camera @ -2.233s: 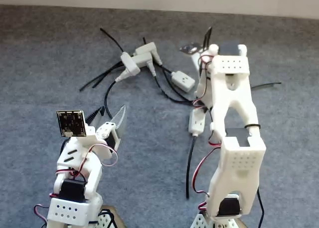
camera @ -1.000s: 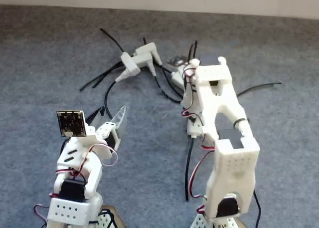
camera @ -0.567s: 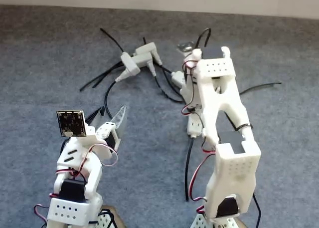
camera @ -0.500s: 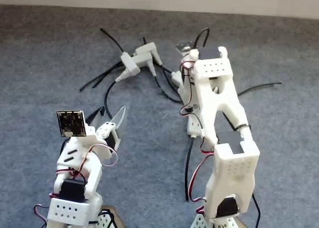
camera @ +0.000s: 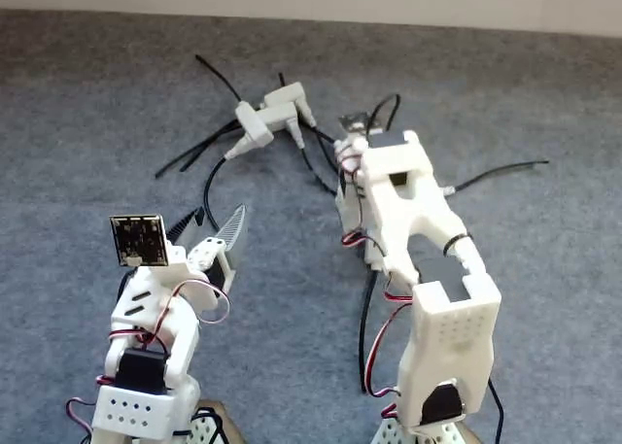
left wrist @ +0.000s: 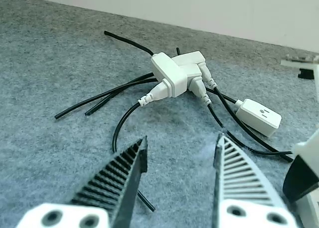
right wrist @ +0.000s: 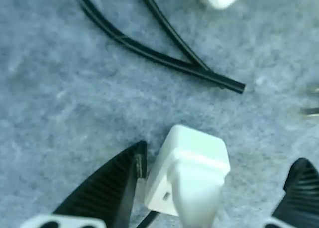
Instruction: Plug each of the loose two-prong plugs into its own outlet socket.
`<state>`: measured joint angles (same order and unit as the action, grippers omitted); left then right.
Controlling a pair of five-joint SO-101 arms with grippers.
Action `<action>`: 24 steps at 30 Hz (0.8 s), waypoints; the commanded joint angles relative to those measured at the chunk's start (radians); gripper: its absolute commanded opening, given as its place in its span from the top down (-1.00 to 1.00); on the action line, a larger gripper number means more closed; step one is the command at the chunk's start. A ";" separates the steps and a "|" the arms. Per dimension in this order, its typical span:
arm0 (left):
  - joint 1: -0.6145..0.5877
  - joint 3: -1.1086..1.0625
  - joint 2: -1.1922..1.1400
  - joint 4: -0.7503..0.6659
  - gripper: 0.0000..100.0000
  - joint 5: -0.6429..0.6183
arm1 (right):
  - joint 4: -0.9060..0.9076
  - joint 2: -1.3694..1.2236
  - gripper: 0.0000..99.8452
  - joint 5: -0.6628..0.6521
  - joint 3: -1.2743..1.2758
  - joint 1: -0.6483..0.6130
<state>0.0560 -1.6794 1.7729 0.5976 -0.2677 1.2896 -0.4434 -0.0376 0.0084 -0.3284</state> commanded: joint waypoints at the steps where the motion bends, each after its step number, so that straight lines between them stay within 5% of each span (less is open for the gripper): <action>1: -0.013 -0.016 0.002 0.003 0.54 0.006 | -0.027 0.065 0.36 0.040 0.039 -0.007; 5: -0.013 -0.016 0.002 0.003 0.54 0.006 | -0.010 0.073 0.81 0.037 0.007 0.036; 8: -0.013 -0.016 0.002 0.003 0.54 0.006 | 0.056 0.079 0.98 0.020 -0.097 0.096; 16: -0.013 -0.016 0.002 0.003 0.54 0.006 | 0.142 0.073 0.98 -0.164 -0.473 0.203; 24: -0.013 -0.016 0.002 0.003 0.54 0.006 | -0.213 0.064 0.98 -0.298 -0.616 0.206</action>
<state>0.0560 -1.6794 1.7729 0.5976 -0.2677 1.2313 -0.4327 -0.3046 -0.5455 -0.1304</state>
